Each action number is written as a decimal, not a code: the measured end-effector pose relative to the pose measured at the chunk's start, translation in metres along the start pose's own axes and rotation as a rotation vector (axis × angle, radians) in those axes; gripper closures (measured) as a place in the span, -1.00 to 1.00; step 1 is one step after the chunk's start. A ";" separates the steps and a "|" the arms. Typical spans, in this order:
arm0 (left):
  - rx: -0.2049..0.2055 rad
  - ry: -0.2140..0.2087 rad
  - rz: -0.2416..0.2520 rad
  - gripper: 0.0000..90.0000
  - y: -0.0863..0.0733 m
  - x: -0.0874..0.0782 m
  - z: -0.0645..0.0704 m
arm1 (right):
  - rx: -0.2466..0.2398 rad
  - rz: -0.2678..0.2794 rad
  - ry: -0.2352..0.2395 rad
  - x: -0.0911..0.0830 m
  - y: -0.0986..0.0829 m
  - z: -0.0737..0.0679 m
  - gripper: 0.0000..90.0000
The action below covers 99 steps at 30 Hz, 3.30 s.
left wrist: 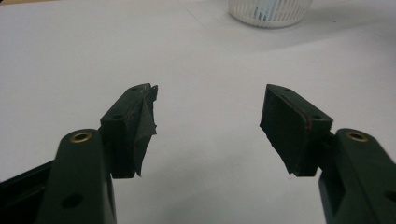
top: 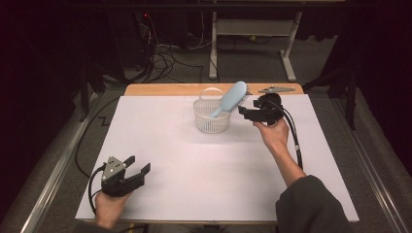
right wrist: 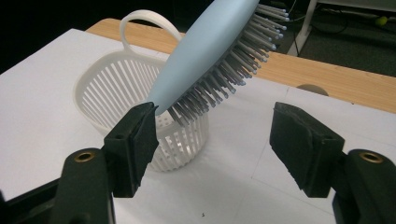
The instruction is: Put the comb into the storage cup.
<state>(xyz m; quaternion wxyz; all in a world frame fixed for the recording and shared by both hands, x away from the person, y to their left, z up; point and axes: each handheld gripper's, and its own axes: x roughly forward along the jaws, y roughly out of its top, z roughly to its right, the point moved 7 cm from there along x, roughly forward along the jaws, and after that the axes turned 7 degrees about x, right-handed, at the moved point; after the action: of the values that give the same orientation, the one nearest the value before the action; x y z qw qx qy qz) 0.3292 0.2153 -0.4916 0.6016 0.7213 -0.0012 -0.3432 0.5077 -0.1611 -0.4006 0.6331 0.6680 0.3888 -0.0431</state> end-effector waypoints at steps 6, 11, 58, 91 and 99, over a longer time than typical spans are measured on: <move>-0.003 0.000 0.001 -0.21 0.000 0.000 0.000 | 0.004 0.005 0.002 -0.003 -0.001 0.002 -0.27; -0.004 -0.001 0.001 -0.21 0.000 0.000 0.000 | 0.006 0.010 0.006 -0.008 -0.002 0.004 -0.27; -0.005 0.001 0.000 -0.21 0.000 0.001 0.000 | 0.008 0.056 0.012 -0.047 -0.020 0.026 -0.28; -0.012 0.000 -0.001 -0.21 0.000 0.002 0.000 | 0.010 0.068 0.010 -0.068 -0.034 0.040 -0.29; -0.015 0.000 0.001 -0.21 0.000 0.002 0.000 | 0.004 0.078 0.015 -0.073 -0.035 0.039 -0.30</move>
<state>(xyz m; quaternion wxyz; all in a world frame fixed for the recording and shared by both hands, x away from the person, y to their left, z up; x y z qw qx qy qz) 0.3307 0.2150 -0.4922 0.6073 0.7166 0.0010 -0.3429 0.4539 -0.2336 -0.3962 0.6299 0.6843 0.3670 -0.0140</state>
